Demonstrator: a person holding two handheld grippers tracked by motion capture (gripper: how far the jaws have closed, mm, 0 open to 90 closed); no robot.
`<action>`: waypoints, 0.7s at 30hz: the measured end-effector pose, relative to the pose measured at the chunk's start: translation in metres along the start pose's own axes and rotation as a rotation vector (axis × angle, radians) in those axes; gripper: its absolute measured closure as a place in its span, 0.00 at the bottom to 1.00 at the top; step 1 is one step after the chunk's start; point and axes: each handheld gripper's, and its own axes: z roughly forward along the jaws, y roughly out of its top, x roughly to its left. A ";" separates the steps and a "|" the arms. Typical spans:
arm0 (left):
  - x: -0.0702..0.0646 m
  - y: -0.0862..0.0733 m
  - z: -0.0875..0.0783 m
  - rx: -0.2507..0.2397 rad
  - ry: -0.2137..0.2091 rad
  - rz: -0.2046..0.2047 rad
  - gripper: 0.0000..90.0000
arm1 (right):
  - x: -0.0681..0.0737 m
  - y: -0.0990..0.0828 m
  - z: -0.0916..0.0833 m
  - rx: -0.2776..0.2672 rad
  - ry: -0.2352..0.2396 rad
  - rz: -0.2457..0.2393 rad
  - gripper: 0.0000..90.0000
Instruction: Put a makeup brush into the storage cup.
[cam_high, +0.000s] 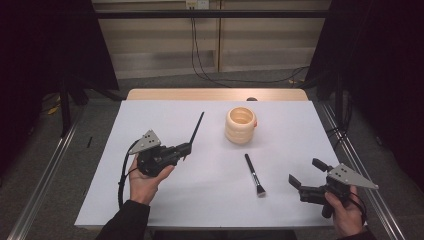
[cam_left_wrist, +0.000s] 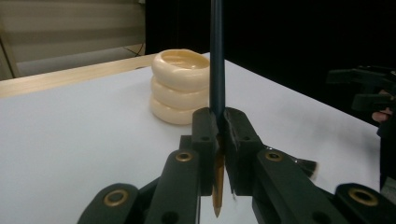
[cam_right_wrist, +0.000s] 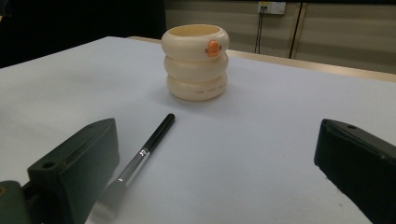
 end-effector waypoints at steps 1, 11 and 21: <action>-0.001 0.000 0.000 -0.006 -0.020 0.007 0.93 | 0.000 0.000 0.000 -0.004 0.003 -0.001 0.00; -0.018 -0.003 0.000 -0.014 -0.048 0.012 0.93 | 0.004 0.003 0.000 -0.058 0.055 0.027 0.00; -0.031 -0.002 0.006 -0.003 -0.082 0.022 0.93 | 0.014 0.017 0.006 -0.114 0.137 0.008 0.00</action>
